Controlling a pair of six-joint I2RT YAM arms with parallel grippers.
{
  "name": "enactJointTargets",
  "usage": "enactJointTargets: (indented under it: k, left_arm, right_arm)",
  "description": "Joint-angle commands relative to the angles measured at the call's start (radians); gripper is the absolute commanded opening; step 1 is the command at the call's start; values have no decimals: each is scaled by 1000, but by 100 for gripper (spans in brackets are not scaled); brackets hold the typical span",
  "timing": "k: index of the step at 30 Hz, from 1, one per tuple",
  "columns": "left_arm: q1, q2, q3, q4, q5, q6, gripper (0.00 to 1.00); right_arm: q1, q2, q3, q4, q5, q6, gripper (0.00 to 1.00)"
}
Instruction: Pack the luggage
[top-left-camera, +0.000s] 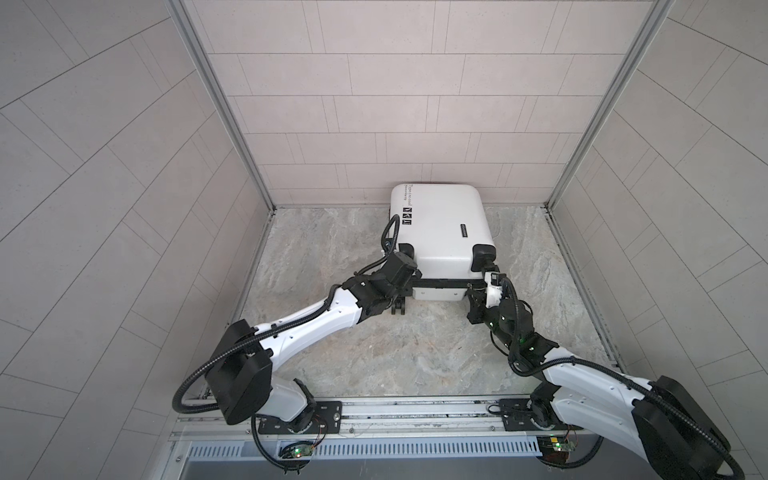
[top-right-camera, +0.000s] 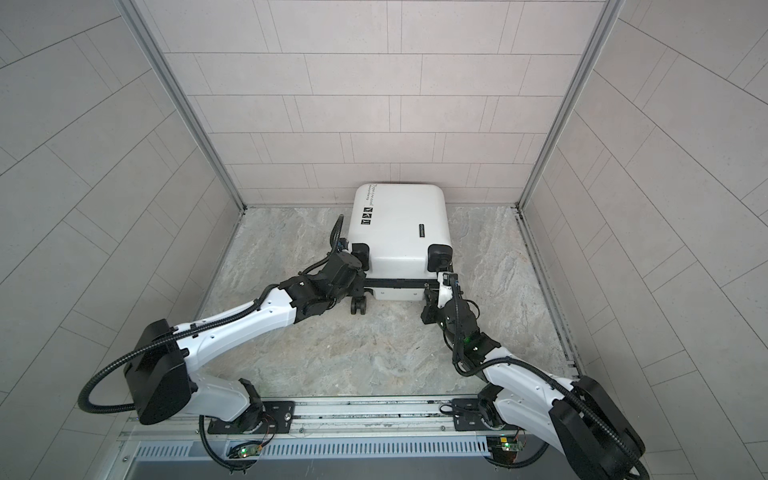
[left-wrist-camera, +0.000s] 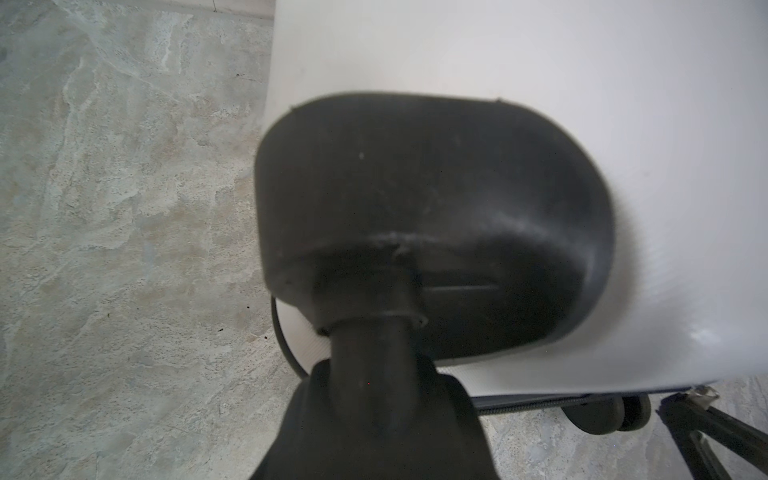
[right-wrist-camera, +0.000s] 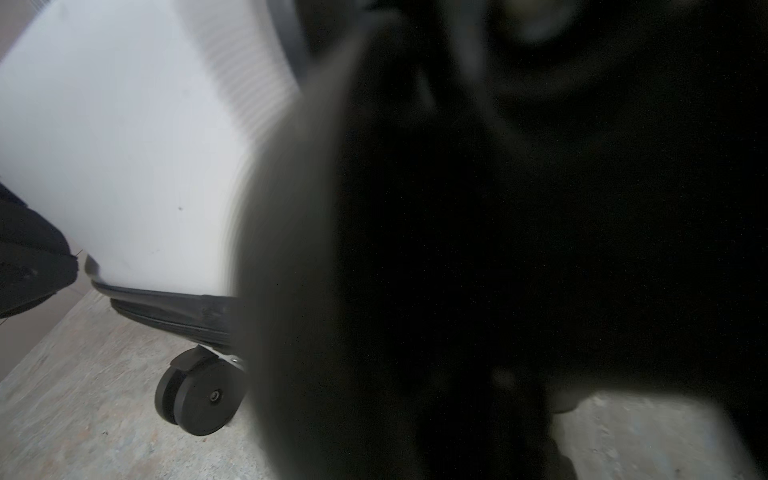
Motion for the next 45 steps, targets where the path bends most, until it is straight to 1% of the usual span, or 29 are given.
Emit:
enactJointTargets:
  k: [1,5,9,16,22,31,32,34,35,36,37,40,41,43,45]
  left_arm:
    - [33,-28,53,-30,-94,-18,0]
    - [43,-41,49,-42,-111,-14,0]
    - [59,-62,40,-54,-118,-10,0]
    - [106,-113,4,-77,-118,4,0]
    - [164,-169,-42,-86,-90,16,0]
    - [181,-184,-50,-101,-63,54,0]
    - [183,-188,-51,-104,-65,55,3]
    - [185,-197,-40,-118,-65,51,40]
    - [186,-203,-31,-130,-66,52,53]
    - [185,-208,-14,-148,-64,53,62]
    - [185,-214,6,-166,-61,55,67]
    - [163,-222,80,-239,-66,70,73]
    - [142,-220,109,-266,-83,78,74]
    - [72,-208,169,-317,-127,94,75]
    - [8,-191,216,-347,-138,88,77]
  right_arm:
    - [-89,-68,-23,-23,163,7,0]
    - [-161,-103,-32,-36,106,17,0]
    - [-204,-100,-31,-26,64,32,0]
    - [-247,-16,22,-7,-27,24,0]
    - [-289,80,86,20,-156,2,0]
    - [-275,152,166,-4,-389,-94,0]
    - [-265,151,171,-24,-400,-109,0]
    - [-248,143,174,-59,-409,-133,0]
    - [-243,138,171,-66,-409,-137,0]
    - [-237,132,167,-68,-408,-139,0]
    - [-232,128,162,-69,-408,-138,0]
    - [-208,126,155,-60,-398,-133,0]
    - [-199,130,156,-56,-392,-133,0]
    - [-188,145,157,-44,-383,-128,0]
    - [-186,162,159,-31,-379,-121,0]
